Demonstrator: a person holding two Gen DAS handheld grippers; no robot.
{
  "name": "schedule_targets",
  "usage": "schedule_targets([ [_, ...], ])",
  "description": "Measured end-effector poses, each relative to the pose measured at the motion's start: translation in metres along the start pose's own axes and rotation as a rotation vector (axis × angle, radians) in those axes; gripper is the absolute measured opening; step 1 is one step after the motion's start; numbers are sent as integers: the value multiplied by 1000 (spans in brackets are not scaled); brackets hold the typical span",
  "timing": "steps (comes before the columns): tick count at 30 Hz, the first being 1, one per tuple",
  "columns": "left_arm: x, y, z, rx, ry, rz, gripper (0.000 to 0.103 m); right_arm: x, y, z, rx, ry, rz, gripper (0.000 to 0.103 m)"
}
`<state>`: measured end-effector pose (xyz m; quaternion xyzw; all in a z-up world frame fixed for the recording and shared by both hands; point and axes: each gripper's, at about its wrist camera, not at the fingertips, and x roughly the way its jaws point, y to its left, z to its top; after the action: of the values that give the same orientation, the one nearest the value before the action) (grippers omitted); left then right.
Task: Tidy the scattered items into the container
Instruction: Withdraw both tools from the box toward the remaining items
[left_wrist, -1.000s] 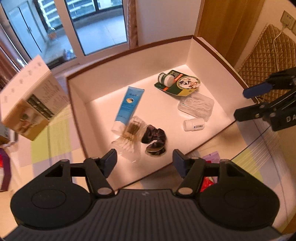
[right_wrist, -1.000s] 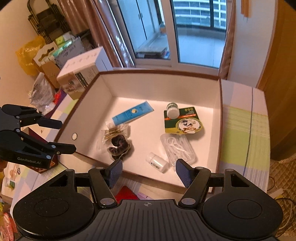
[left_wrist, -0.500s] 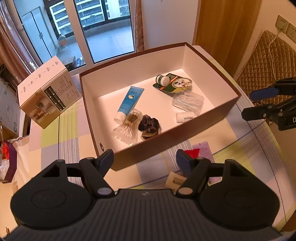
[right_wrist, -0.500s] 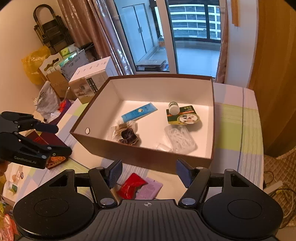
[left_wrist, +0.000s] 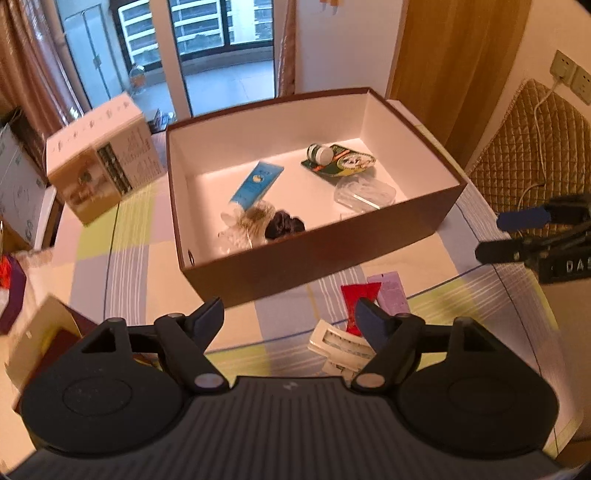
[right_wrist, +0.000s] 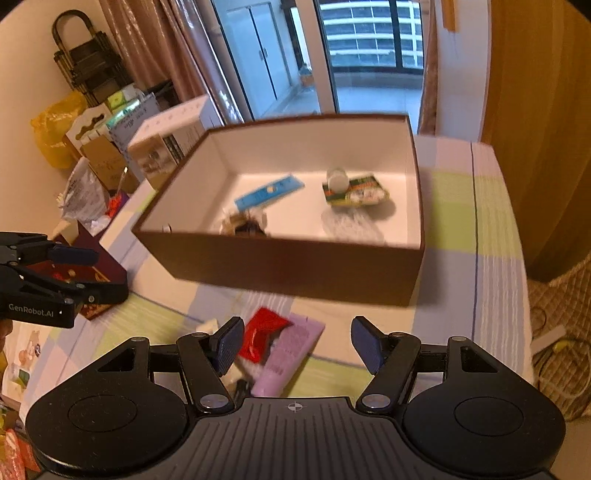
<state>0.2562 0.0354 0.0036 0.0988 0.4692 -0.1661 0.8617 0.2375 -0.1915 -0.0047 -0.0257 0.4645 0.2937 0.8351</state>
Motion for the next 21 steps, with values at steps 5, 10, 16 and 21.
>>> schedule_targets([
  [5, 13, 4, -21, -67, 23, -17, 75, 14, -7, -19, 57, 32, 10, 70],
  [10, 21, 8, -38, -133, 40, -38, 75, 26, -10, -33, 95, 73, 21, 70],
  [16, 33, 5, -50, -155, 59, -28, 75, 34, -6, -41, 101, 93, 14, 70],
  [21, 41, 4, -56, -160, 64, -2, 75, 42, -6, -48, 107, 103, -5, 70],
])
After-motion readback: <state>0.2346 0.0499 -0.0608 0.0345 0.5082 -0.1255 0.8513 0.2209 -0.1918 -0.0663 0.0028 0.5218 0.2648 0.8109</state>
